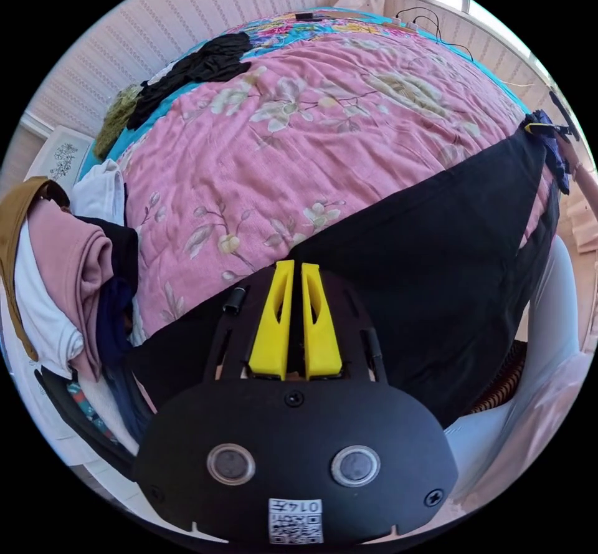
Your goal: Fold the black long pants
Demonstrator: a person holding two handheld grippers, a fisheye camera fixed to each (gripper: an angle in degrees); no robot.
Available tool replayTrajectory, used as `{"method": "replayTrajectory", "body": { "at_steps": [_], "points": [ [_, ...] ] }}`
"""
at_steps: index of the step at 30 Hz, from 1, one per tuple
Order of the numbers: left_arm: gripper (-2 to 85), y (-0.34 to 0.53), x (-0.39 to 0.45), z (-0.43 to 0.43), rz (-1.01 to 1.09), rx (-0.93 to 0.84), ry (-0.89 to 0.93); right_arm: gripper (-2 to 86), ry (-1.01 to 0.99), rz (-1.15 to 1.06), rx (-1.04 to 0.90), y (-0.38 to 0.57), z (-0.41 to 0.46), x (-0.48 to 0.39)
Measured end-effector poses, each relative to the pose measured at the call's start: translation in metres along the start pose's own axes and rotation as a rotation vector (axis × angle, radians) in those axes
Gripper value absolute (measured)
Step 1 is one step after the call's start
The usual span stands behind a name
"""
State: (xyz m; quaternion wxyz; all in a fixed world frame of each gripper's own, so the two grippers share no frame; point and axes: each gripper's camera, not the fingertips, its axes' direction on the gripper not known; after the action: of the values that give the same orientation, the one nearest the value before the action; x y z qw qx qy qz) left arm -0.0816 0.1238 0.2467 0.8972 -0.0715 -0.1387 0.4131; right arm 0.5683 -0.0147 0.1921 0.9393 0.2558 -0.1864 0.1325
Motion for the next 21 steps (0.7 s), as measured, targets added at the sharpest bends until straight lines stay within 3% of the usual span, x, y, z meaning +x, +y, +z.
{"method": "replayTrajectory", "body": {
  "at_steps": [6,11,17,21],
  "points": [
    [-0.3,0.003,-0.01,-0.017,-0.1,0.121,-0.047,1.3,-0.042,-0.036,0.078,-0.009,-0.032,0.005],
    [1.1,0.004,-0.002,0.021,-0.134,0.017,-0.042,4.9,-0.078,0.055,0.018,-0.013,-0.008,0.01],
    [0.6,0.031,0.012,-0.015,-0.007,0.134,-0.128,10.7,-0.148,0.056,0.065,0.051,-0.03,0.034],
    [0.7,0.083,0.05,-0.048,0.176,0.288,-0.027,11.4,-0.189,0.139,-0.013,0.12,-0.023,0.06]
  ]
}}
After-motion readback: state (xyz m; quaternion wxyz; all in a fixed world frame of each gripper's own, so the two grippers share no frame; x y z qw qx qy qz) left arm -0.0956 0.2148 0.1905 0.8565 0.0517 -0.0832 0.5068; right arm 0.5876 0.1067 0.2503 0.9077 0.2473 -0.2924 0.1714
